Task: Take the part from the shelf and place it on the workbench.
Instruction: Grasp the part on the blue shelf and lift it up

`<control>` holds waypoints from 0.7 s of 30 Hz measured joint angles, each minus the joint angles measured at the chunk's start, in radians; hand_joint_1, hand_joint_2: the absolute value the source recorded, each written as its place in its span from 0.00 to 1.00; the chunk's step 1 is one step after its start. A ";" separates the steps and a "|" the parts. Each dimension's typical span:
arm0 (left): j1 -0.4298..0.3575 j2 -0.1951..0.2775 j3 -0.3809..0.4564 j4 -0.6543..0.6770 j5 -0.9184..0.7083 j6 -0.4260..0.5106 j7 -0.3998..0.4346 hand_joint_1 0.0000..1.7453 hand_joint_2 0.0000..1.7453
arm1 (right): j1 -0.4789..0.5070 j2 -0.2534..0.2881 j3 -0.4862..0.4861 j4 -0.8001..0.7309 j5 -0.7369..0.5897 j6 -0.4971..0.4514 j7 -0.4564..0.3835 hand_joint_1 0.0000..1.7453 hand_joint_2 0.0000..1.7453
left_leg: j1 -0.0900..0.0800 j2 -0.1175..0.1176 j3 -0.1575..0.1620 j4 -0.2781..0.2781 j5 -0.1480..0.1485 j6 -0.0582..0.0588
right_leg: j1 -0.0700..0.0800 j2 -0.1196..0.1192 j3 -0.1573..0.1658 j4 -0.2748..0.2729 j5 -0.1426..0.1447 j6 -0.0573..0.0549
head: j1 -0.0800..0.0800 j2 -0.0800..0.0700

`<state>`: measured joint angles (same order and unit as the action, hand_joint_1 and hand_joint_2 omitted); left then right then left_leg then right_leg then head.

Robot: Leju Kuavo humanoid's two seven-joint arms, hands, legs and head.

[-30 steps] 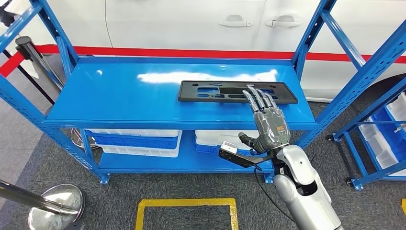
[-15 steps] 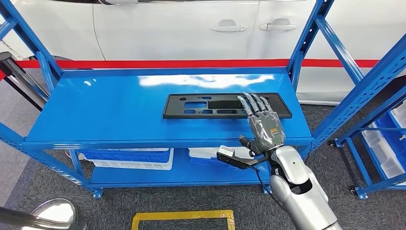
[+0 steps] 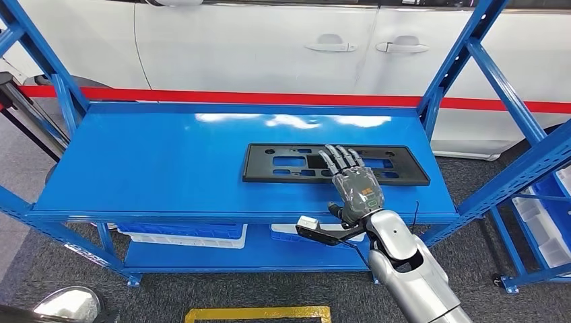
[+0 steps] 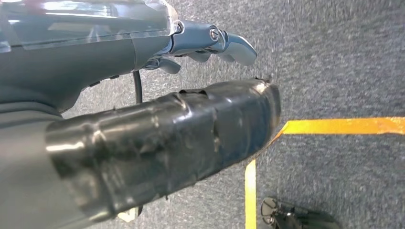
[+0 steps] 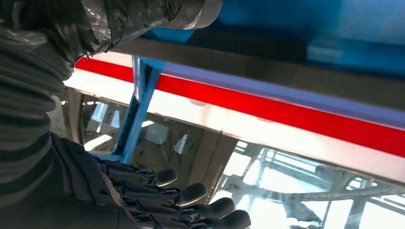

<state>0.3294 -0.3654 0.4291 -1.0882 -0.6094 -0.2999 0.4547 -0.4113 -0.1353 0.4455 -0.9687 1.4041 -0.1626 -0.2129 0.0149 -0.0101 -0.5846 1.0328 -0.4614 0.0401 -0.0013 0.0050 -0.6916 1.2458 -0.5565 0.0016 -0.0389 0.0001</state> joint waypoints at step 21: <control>-0.050 0.007 0.076 0.052 -0.040 0.012 -0.007 0.00 0.00 | -0.058 0.007 0.077 0.134 0.012 0.003 0.049 0.00 1.00 | -0.002 0.005 0.008 -0.003 -0.027 -0.024 | 0.020 -0.003 0.087 -0.221 0.122 -0.035 | 0.002 0.000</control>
<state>0.2795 -0.3579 0.5050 -1.0365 -0.6497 -0.2874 0.4476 -0.4690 -0.1283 0.5221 -0.8347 1.4161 -0.1596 -0.1637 0.0125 -0.0054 -0.5767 1.0298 -0.4887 0.0161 0.0184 0.0023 -0.6041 1.0247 -0.4343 -0.0330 -0.0367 0.0002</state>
